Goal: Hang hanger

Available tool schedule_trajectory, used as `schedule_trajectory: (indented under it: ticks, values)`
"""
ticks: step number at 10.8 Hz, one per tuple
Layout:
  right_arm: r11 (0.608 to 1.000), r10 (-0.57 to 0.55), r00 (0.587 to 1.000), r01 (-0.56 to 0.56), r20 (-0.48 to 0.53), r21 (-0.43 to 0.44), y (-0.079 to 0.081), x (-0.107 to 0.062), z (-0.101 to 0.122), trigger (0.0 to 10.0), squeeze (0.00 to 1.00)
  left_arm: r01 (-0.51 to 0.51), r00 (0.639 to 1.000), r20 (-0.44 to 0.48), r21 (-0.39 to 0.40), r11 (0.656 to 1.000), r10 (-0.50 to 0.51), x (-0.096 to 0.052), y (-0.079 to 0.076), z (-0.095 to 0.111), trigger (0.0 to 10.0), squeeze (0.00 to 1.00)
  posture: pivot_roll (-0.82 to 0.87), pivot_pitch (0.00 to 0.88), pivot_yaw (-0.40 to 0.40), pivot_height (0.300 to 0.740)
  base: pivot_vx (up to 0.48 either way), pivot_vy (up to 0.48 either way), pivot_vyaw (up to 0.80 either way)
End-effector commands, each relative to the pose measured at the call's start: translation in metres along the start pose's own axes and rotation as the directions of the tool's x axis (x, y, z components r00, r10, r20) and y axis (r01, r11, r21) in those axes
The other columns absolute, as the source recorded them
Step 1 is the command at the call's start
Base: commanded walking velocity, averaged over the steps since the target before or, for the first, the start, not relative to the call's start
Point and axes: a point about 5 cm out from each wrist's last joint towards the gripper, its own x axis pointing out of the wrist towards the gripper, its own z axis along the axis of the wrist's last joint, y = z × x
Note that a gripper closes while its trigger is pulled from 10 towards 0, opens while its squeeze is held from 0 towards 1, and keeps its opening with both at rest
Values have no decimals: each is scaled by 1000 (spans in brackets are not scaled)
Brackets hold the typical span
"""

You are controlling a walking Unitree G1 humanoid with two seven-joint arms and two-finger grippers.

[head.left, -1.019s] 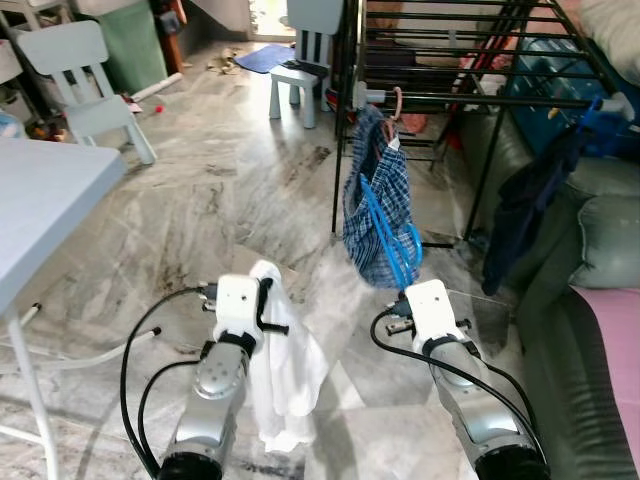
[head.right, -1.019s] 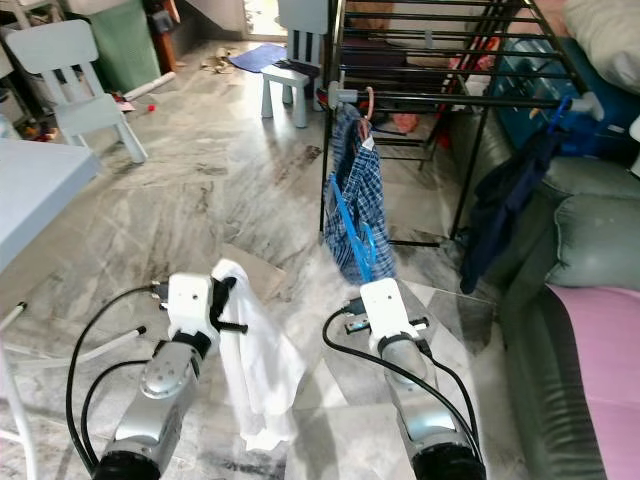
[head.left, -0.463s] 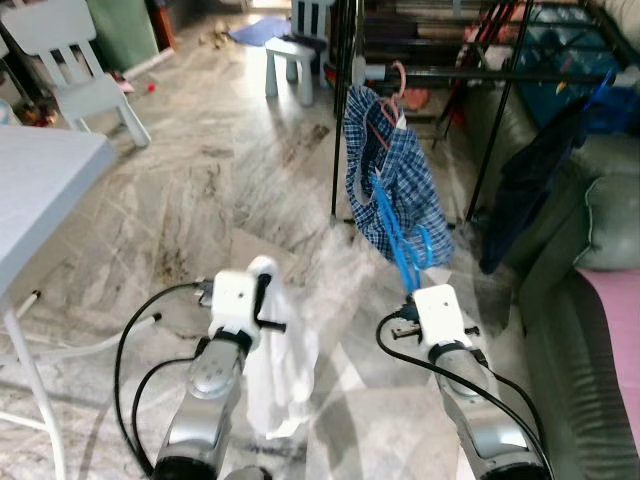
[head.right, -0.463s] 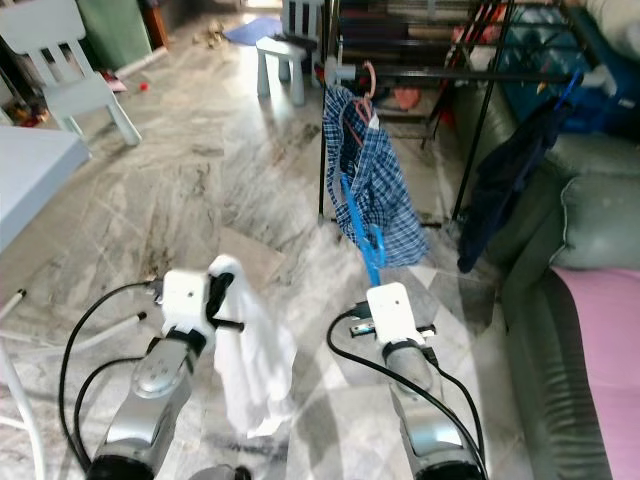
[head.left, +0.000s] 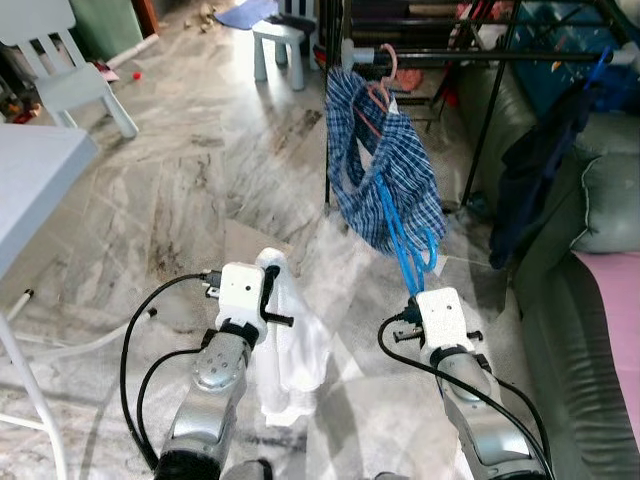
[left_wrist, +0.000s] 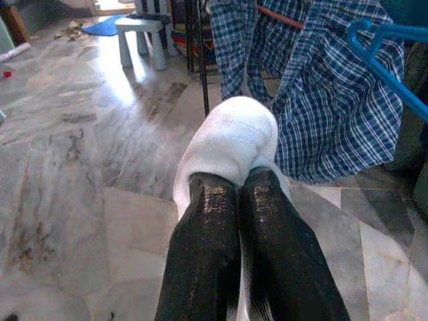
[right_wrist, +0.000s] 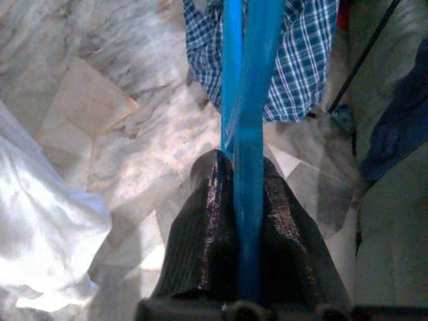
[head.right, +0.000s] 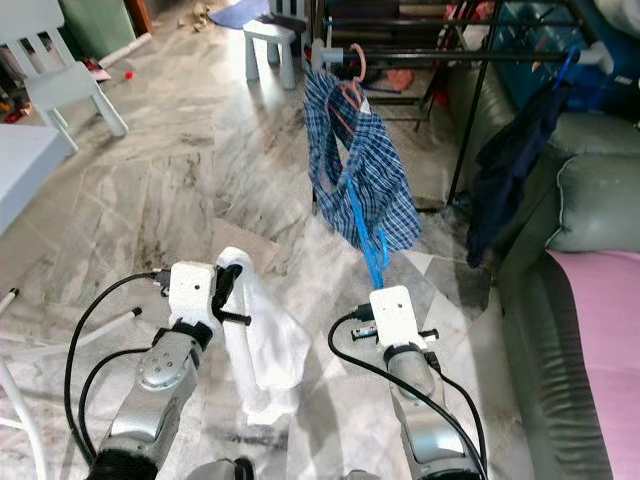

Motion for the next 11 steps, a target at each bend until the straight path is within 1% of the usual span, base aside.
schedule_trajectory:
  ticks: [1, 3, 4, 5, 6, 7, 8, 9, 10, 11]
  values:
    - [1000, 9, 1000, -9, 8, 1, 3, -2, 4, 10000, 0, 14, 1000, 15, 4, 1000, -14, -2, -2, 5, 10000, 0, -53, 209, 25, 740, 0, 0, 0]
    - [1000, 19, 1000, -19, 5, 1, 4, -4, 5, 10000, 0, 12, 1000, 15, 9, 1000, -12, -2, -1, 6, 10000, 0, -53, 215, 24, 740, 0, 0, 0]
    - [1000, 24, 1000, -24, 9, 1, 4, -4, 6, 10000, 0, 17, 1000, 26, 32, 999, -18, -2, 0, 8, 10000, 0, -54, 217, 24, 740, 0, 0, 0]
    - [1000, 31, 999, -31, 16, 0, 4, -6, 8, 10000, 0, 23, 998, 57, 87, 996, -29, -3, 3, 15, 10000, 0, -53, 226, 21, 740, 0, 0, 0]
    - [1000, 29, 1000, -29, 8, 0, 2, -7, 6, 10000, 0, 24, 997, 75, 111, 994, -32, -2, 5, 19, 10000, 0, -47, 219, 18, 740, 0, 0, 0]
    - [998, 59, 998, -59, -34, -3, 5, -4, 0, 10000, 0, 32, 997, 68, 109, 994, -40, 2, 2, 17, 10000, 0, -47, 178, 4, 740, 0, 0, 0]
    - [995, 100, 994, -99, -44, 8, 10, -2, -2, 10000, 0, 37, 998, 49, 102, 994, -42, 2, -3, 12, 10000, 0, -48, 159, 0, 740, 0, 0, 0]
    - [995, 96, 995, -96, -14, 12, 9, -1, 3, 10000, 0, 35, 999, 37, 97, 995, -39, 2, -5, 9, 10000, 0, -47, 149, -6, 740, 0, 0, 0]
    - [998, 45, 997, -47, 56, 32, 0, -1, 14, 10000, 0, 7, 999, 32, 96, 995, -10, 1, -4, 7, 10000, 0, -45, 144, -9, 740, 0, 0, 0]
    - [998, -21, 995, 15, 98, 61, -10, -2, 19, 10000, 0, -25, 999, 29, 88, 996, 23, -2, 1, 5, 10000, 0, -42, 133, -9, 740, 0, 0, 0]
